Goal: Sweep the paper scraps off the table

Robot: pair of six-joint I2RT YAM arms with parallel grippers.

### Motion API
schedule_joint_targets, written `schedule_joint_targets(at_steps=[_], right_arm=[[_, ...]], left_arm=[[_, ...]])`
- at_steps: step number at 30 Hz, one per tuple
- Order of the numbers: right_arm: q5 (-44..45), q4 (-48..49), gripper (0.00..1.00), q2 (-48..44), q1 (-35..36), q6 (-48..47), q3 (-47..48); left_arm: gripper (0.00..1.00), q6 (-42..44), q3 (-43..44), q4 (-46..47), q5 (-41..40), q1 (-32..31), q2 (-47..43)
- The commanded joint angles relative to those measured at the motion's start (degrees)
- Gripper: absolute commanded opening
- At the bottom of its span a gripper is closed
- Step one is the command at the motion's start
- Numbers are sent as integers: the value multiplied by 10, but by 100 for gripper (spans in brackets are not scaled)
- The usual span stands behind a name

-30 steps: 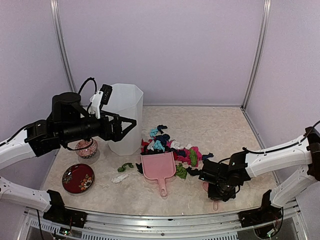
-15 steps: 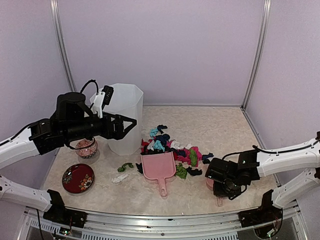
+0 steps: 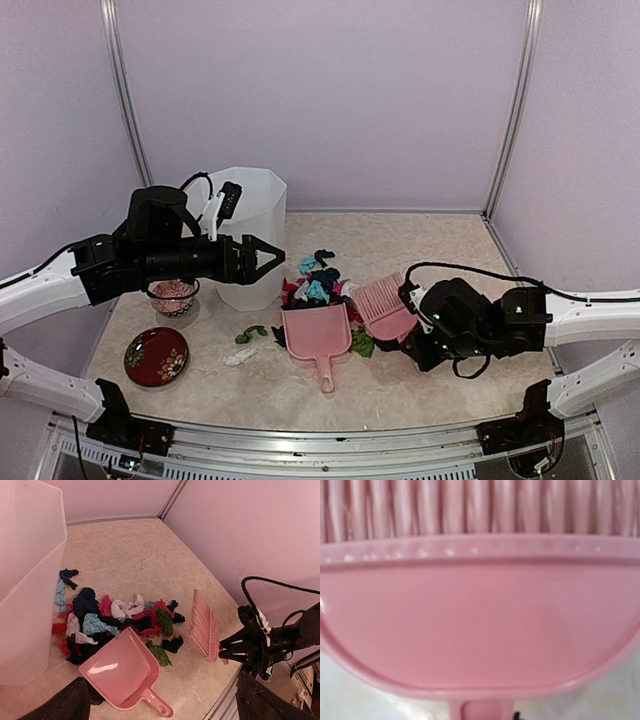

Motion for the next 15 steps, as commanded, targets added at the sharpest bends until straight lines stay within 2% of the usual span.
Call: schedule_joint_targets(at_steps=[1, 8, 15], right_arm=[[-48, 160, 0, 12, 17, -238, 1], [-80, 270, 0, 37, 30, -465, -20], [-85, 306, 0, 83, 31, -576, 3]], left_arm=[[99, -32, -10, 6, 45, -16, 4], [99, -65, -36, 1, 86, -27, 7], [99, -90, -69, 24, 118, -32, 10]])
